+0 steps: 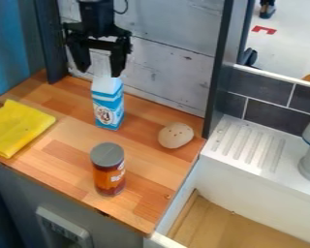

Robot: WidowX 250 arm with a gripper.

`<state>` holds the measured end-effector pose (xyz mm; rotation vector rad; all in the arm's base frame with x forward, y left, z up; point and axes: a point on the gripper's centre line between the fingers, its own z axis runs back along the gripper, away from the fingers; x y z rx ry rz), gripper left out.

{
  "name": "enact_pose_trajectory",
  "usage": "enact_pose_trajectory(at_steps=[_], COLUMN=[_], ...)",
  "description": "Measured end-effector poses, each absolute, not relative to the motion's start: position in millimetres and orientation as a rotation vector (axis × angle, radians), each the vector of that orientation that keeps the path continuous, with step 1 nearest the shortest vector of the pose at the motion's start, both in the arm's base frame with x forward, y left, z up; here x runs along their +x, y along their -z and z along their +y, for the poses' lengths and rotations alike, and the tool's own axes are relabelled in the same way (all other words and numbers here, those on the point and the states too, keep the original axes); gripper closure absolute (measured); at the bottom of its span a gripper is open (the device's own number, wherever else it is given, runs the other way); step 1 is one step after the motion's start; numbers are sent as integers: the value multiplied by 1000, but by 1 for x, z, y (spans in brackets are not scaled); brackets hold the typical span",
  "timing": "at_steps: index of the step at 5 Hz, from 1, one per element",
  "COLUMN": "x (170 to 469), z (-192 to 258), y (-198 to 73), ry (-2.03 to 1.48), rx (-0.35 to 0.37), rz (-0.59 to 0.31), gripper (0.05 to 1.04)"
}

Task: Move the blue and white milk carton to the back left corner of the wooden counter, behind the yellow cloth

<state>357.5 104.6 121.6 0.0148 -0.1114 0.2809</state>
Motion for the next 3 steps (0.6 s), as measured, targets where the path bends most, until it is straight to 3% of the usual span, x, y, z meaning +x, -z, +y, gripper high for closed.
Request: enact_pose_trajectory(at_steps=[1,3], x=[362,367], z=[104,109], y=[-121,-114], ry=[-282,-304], rx=[15,93], rz=[-116,-75], gripper=[83,83])
